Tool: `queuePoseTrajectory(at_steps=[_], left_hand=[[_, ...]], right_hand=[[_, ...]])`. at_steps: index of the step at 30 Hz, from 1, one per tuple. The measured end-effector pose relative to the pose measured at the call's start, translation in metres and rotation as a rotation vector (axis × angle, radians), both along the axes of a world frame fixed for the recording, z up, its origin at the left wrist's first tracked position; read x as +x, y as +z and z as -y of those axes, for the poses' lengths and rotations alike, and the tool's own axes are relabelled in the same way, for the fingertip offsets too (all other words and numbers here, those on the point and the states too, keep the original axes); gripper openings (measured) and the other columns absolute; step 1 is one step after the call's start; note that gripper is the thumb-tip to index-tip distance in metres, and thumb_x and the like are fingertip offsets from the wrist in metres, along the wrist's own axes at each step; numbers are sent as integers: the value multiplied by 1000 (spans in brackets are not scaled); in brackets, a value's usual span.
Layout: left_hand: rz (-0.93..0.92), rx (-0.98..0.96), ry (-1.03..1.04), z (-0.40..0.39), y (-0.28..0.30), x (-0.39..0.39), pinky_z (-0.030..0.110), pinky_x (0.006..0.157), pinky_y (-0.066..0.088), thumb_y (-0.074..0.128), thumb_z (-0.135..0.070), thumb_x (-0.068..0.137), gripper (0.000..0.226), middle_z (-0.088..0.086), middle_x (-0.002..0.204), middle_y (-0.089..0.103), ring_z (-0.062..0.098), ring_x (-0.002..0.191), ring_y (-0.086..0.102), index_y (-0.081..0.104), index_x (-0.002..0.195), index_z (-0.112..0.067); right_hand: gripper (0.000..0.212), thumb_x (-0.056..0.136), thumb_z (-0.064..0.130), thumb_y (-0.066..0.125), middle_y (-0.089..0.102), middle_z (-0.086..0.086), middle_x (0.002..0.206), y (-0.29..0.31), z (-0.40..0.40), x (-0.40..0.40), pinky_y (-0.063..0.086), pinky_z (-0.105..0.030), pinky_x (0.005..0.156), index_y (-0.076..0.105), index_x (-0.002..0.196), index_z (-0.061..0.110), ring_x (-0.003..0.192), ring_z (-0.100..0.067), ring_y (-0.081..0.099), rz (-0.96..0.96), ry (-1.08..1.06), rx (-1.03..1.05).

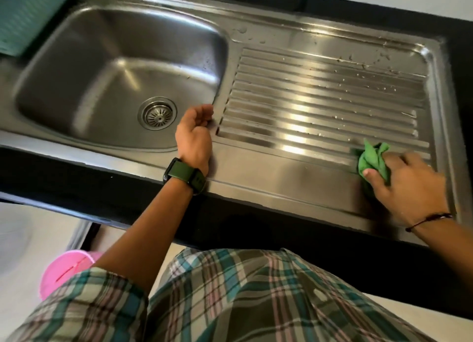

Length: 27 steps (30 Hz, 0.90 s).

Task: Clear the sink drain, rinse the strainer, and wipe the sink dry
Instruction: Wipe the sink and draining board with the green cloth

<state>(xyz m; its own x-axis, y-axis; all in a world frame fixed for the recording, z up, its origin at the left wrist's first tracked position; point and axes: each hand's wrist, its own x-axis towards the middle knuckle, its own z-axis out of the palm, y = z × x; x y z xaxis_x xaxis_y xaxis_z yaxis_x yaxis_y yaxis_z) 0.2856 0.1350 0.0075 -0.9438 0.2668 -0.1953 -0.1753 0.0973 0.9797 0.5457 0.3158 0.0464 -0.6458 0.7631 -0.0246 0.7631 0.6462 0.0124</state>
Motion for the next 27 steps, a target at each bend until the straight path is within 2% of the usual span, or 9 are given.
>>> queuePoseTrajectory(at_steps=[3, 7, 10, 13, 15, 19, 23, 25, 27], left_hand=[[43, 76, 4, 1, -2, -2, 21, 81, 49, 24, 23, 66, 55, 0, 88, 60, 12, 84, 56, 60, 96, -6], [95, 134, 8, 0, 0, -3, 19, 74, 46, 34, 7, 73, 37, 2, 84, 62, 14, 78, 54, 63, 84, -12], [130, 181, 32, -1, 5, 0, 25, 74, 47, 39, -13, 77, 26, 5, 83, 63, 17, 80, 55, 65, 79, -15], [195, 216, 70, 1, 7, -1, 37, 82, 47, 46, -30, 74, 26, 12, 91, 61, 25, 90, 56, 65, 80, -15], [227, 256, 91, 4, 8, -4, 40, 87, 44, 48, -35, 73, 31, 13, 94, 53, 25, 92, 51, 59, 87, -10], [124, 210, 65, 0, 11, 0, 32, 91, 40, 46, -32, 76, 54, 6, 105, 49, 18, 99, 47, 50, 119, 0], [-17, 85, -33, -3, 8, 10, 4, 83, 41, 44, -16, 90, 41, 10, 129, 53, 10, 109, 49, 48, 129, -4], [-47, 45, -64, -2, 5, 8, 4, 85, 40, 45, -26, 83, 50, 8, 131, 54, 12, 113, 49, 50, 128, -6], [-50, 21, -86, -2, 4, 7, 13, 92, 39, 44, -32, 76, 55, 6, 127, 56, 13, 112, 50, 53, 125, -7]], right_hand=[[34, 84, 23, 61, 57, -28, 106, -5, 24, -40, 50, -45, 66, 60, 103, -5, 79, -45, 61, -55, 149, -27], [22, 77, 11, 68, 63, -23, 96, -8, 73, -115, 51, -38, 55, 64, 93, -3, 69, -40, 63, -167, 451, -43], [20, 86, 16, 55, 59, -18, 105, -17, 106, -175, 43, -39, 61, 62, 97, 0, 83, -39, 61, -173, 546, -125], [27, 95, 26, 39, 64, -13, 103, -19, 126, -221, 38, -37, 62, 55, 110, 10, 86, -34, 63, -296, 519, -287], [30, 97, 28, 33, 63, -10, 106, -21, 128, -234, 37, -38, 64, 53, 111, 12, 92, -31, 61, -265, 558, -259], [27, 96, 30, 36, 50, -6, 116, -26, 119, -221, 31, -34, 60, 53, 113, 18, 105, -28, 49, -176, 636, -130], [29, 92, 29, 42, 45, -6, 125, -22, 76, -175, 38, -36, 67, 54, 118, 24, 114, -31, 42, -165, 509, -173], [29, 89, 24, 51, 48, -9, 122, -20, 40, -131, 46, -40, 73, 59, 117, 23, 113, -34, 42, -156, 422, -128], [32, 85, 21, 57, 54, -11, 119, -17, 10, -81, 49, -45, 78, 62, 116, 24, 107, -37, 44, -182, 307, -90]])
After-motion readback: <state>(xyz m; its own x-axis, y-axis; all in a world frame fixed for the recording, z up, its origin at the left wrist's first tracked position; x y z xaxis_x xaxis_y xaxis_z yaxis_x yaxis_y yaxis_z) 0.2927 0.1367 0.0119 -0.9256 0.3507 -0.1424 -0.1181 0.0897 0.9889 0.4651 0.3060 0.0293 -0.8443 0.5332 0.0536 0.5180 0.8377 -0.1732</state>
